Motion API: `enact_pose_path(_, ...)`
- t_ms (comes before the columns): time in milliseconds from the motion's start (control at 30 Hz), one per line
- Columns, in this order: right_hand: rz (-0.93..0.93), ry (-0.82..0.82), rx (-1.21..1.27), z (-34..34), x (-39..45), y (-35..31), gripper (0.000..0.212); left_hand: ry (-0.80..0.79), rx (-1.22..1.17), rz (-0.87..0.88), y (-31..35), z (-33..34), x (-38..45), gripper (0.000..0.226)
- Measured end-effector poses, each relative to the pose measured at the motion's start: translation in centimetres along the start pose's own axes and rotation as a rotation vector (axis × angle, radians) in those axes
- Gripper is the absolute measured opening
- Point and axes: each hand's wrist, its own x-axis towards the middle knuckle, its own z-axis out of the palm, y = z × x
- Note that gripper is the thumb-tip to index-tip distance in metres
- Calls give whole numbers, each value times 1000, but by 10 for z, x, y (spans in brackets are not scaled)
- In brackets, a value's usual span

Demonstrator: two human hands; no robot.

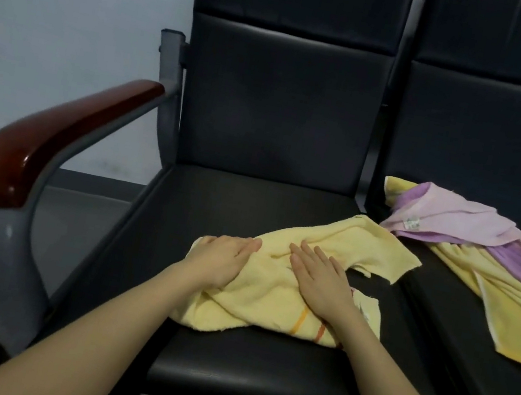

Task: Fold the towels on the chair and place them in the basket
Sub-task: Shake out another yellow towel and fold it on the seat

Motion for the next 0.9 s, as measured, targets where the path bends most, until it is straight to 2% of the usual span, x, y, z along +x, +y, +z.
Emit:
enact_pose_path(100,-8,205,248,-1,-1,-7,40,112,-195,-66,-4,-9,-3,52)
enact_pose_path(200,101,397,233,-7,-6,-4,27,222,-162,-116,-9,-14,9,42)
enact_pose_path(333,148,362,126,-11,-15,7,21,186,-142,-135,-8,-9,20,46)
enact_pose_path(467,186,325,141,-10,-14,8,12,219,-306,-138,-2,-7,23,49)
enact_pose_path(600,241,317,215,-11,-11,4,10,309,-324,-120,0,-7,23,35)
enact_pose_path(667,210,350,244,-14,-12,1,10,386,-381,-74,4,-11,20,27)
enact_pose_path(767,134,430,440,-29,-21,-7,11,503,-473,64,15,-28,12,22)
enact_pose_path(900,-43,559,688,-66,-45,-25,11,546,-776,190,40,-65,-9,17)
